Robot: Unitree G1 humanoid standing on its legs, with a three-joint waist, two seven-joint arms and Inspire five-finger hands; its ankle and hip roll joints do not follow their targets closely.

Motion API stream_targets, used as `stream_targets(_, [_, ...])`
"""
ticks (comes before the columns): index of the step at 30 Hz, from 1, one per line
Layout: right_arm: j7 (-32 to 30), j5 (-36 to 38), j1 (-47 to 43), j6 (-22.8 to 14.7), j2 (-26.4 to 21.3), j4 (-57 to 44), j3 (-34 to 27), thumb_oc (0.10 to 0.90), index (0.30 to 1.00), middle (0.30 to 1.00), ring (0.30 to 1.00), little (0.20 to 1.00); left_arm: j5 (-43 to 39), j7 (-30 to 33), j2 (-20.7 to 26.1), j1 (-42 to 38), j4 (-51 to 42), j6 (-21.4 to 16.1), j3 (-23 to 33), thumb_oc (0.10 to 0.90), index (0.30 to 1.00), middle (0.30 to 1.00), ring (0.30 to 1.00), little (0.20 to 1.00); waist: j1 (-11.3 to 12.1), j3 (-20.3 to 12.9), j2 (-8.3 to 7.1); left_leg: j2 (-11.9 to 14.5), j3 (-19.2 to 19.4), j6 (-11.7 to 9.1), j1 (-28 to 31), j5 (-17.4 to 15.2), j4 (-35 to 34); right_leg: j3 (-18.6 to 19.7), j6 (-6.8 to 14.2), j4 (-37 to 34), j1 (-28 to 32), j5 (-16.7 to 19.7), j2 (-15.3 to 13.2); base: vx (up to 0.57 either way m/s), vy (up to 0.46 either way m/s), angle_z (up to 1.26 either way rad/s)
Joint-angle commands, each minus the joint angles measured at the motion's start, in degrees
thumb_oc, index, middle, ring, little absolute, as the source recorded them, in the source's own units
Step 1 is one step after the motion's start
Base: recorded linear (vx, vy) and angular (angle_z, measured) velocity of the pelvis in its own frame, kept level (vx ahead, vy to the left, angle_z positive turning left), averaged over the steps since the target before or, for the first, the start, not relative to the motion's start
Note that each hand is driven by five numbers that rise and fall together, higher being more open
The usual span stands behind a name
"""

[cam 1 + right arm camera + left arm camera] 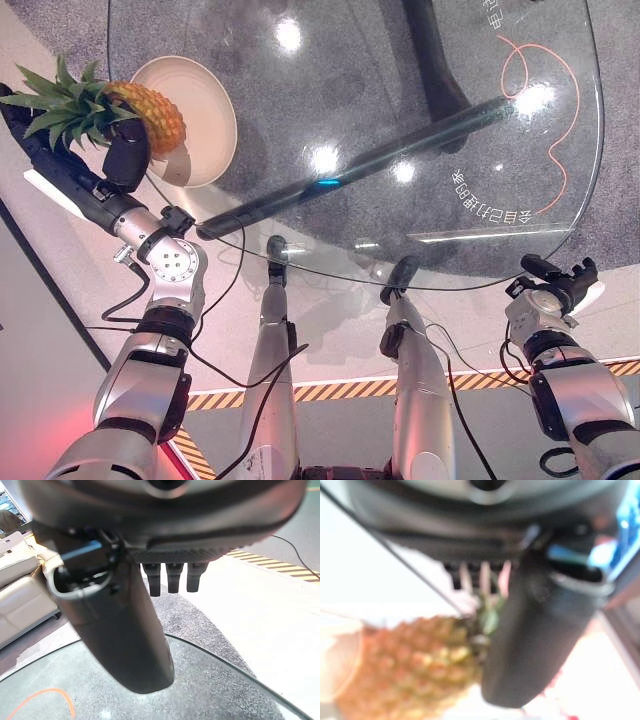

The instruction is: Pick up the fruit to the plate

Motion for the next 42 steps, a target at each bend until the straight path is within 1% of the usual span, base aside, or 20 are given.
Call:
stream_targets(1, [-2.7, -1.0, 2.0, -2.9, -4.9, 2.0, -1.5, 0.8, 0.9, 0.9, 0.9, 0.9, 2.0, -0.6, 1.5, -1.4, -2.6, -4.7, 1.9, 0.8, 0.9, 0.9, 0.9, 0.9, 0.5, -1.5, 1.71, 0.5, -0.5, -0.3, -0.3, -7.7, 6.4, 3.6, 4.1, 0.9, 0.5, 0.9, -1.4, 0.0, 0.0, 0.0])
stream_targets(3, [-2.8, -1.0, 2.2, -2.9, -4.9, 1.9, -1.5, 0.8, 0.9, 0.9, 0.9, 0.9, 1.3, -1.2, 1.4, -0.8, -2.8, -4.6, 1.8, 0.8, 0.9, 0.9, 0.9, 0.9, 0.7, -1.5, 1.82, 0.6, -0.4, -0.3, 0.1, -8.1, 6.4, 3.5, 4.2, 1.1, 0.9, 0.4, -1.4, 0.0, 0.0, 0.0])
stream_targets(4, [-2.7, -0.9, 2.2, -3.0, -5.0, 1.9, -1.6, 0.8, 0.9, 0.9, 0.9, 0.9, 1.2, -1.3, 1.3, -0.6, -3.0, -4.8, 1.9, 0.8, 0.9, 0.9, 0.9, 0.9, 0.7, -1.5, 1.92, 0.5, -0.5, -0.2, -0.4, -7.6, 6.4, 3.3, 4.1, 1.1, 0.4, 0.8, -1.5, 0.0, 0.0, 0.0])
stream_targets(10, [-2.6, -1.1, 1.9, -2.8, -5.1, 1.7, -1.5, 0.8, 0.9, 0.9, 0.9, 0.9, 2.1, -1.6, 0.8, -0.1, -3.5, -5.0, 1.5, 0.8, 0.9, 0.9, 0.9, 0.9, 0.7, -1.5, 2.03, 0.5, -0.4, -0.2, -0.7, -7.6, 6.3, 3.3, 4.0, 1.2, 0.1, 0.7, -1.6, 0.0, 0.0, 0.0])
stream_targets(14, [-2.7, -1.2, 1.9, -2.5, -5.1, 1.9, -1.6, 0.8, 0.9, 0.9, 0.9, 0.9, 1.8, -2.4, 0.6, 0.1, -3.7, -4.1, 1.1, 0.8, 0.9, 0.9, 0.9, 0.9, 0.8, -1.5, 2.13, 0.6, -0.3, -0.2, -0.2, -8.0, 6.3, 3.2, 4.2, 1.4, 0.4, 0.4, -1.6, 0.0, 0.0, 0.0])
stream_targets(16, [-2.7, -1.2, 1.7, -2.4, -5.3, 2.0, -1.8, 0.8, 0.9, 0.9, 0.9, 0.9, 1.0, -3.0, 0.5, 0.2, -3.5, -3.8, 1.1, 0.8, 0.9, 0.9, 0.9, 0.9, 0.9, -1.5, 2.14, 0.5, -0.3, -0.2, -0.6, -7.5, 6.2, 3.0, 4.2, 1.2, 0.1, 0.8, -1.7, 0.0, 0.0, 0.0])
stream_targets(23, [-2.9, -1.1, 2.2, -2.7, -5.1, 1.6, -1.8, 0.8, 0.9, 0.9, 0.9, 0.9, -0.7, -4.6, 0.3, 1.1, -3.3, -2.4, 0.7, 0.8, 0.9, 0.9, 0.9, 0.9, 0.8, -1.5, 2.18, 0.6, -0.3, -0.1, -0.8, -7.5, 6.3, 2.9, 4.1, 1.5, -0.2, 0.8, -1.7, 0.0, 0.0, 0.0])
stream_targets(24, [-2.8, -1.0, 2.4, -2.7, -5.1, 1.7, -1.6, 0.8, 0.9, 0.9, 0.9, 0.9, -1.0, -4.7, 0.2, 1.4, -3.2, -2.3, 0.6, 0.8, 0.9, 0.9, 0.9, 0.9, 0.9, -1.5, 2.23, 0.7, -0.2, -0.2, -0.3, -7.9, 6.4, 3.0, 4.2, 1.7, 0.2, 0.4, -1.6, 0.0, 0.0, 0.0])
stream_targets(29, [-2.6, -1.2, 2.1, -2.7, -5.3, 1.9, -1.9, 0.8, 0.9, 0.9, 0.9, 0.9, 0.0, -4.5, 0.1, 1.6, -3.0, -1.9, 0.5, 0.8, 0.9, 0.9, 0.9, 0.9, 0.9, -1.5, 2.35, 0.5, -0.3, -0.1, -0.7, -7.4, 6.2, 2.9, 4.1, 1.6, -0.2, 0.8, -1.7, 0.0, 0.0, 0.0])
stream_targets(32, [-2.7, -1.2, 2.2, -2.5, -5.5, 1.9, -1.7, 0.8, 0.9, 0.9, 0.9, 0.9, -0.6, -5.4, 0.1, 2.1, -2.7, -2.1, 0.4, 0.8, 0.9, 0.9, 0.9, 0.9, 1.0, -1.5, 2.42, 0.7, -0.2, -0.2, -0.1, -7.9, 6.3, 2.9, 4.2, 1.7, 0.3, 0.3, -1.7, 0.0, 0.0, 0.0])
stream_targets(35, [-2.8, -1.3, 2.1, -2.6, -5.5, 1.9, -1.9, 0.8, 0.9, 0.9, 0.9, 0.9, -0.4, -5.3, -0.2, 2.2, -2.9, -2.0, 0.2, 0.8, 0.9, 0.9, 0.9, 0.9, 0.9, -1.5, 2.58, 0.4, -0.3, -0.1, -0.5, -7.4, 6.1, 3.0, 4.1, 1.5, -0.1, 0.8, -1.8, 0.0, 0.0, 0.0])
stream_targets(36, [-2.7, -1.2, 2.6, -2.7, -5.6, 1.9, -1.9, 0.8, 0.9, 0.9, 0.9, 0.9, -0.8, -5.5, -0.3, 2.8, -3.0, -2.1, 0.2, 0.8, 0.9, 0.9, 0.9, 0.9, 1.0, -1.5, 2.66, 0.5, -0.3, -0.2, 0.1, -7.9, 6.1, 3.0, 4.2, 1.7, 0.3, 0.4, -1.8, 0.0, 0.0, 0.0])
stream_targets(39, [-2.6, -1.3, 2.5, -2.9, -5.5, 2.0, -2.1, 0.8, 0.9, 0.9, 0.9, 0.9, -1.0, -6.2, -0.4, 2.9, -2.9, -2.1, 0.1, 0.8, 0.9, 0.9, 0.9, 0.9, 1.0, -1.5, 2.65, 0.5, -0.3, -0.1, -0.4, -7.4, 6.0, 2.9, 4.2, 1.5, -0.1, 0.8, -1.9, 0.0, 0.0, 0.0])
stream_targets(42, [-2.5, -1.3, 2.7, -2.8, -5.7, 2.0, -2.1, 0.8, 0.9, 0.9, 0.9, 0.9, -1.3, -6.9, -0.6, 3.5, -3.0, -1.8, 0.0, 0.8, 0.9, 0.9, 0.9, 0.9, 1.1, -1.5, 2.74, 0.5, -0.3, -0.2, 0.1, -7.8, 6.0, 2.9, 4.3, 1.7, 0.2, 0.5, -1.9, 0.0, 0.0, 0.0])
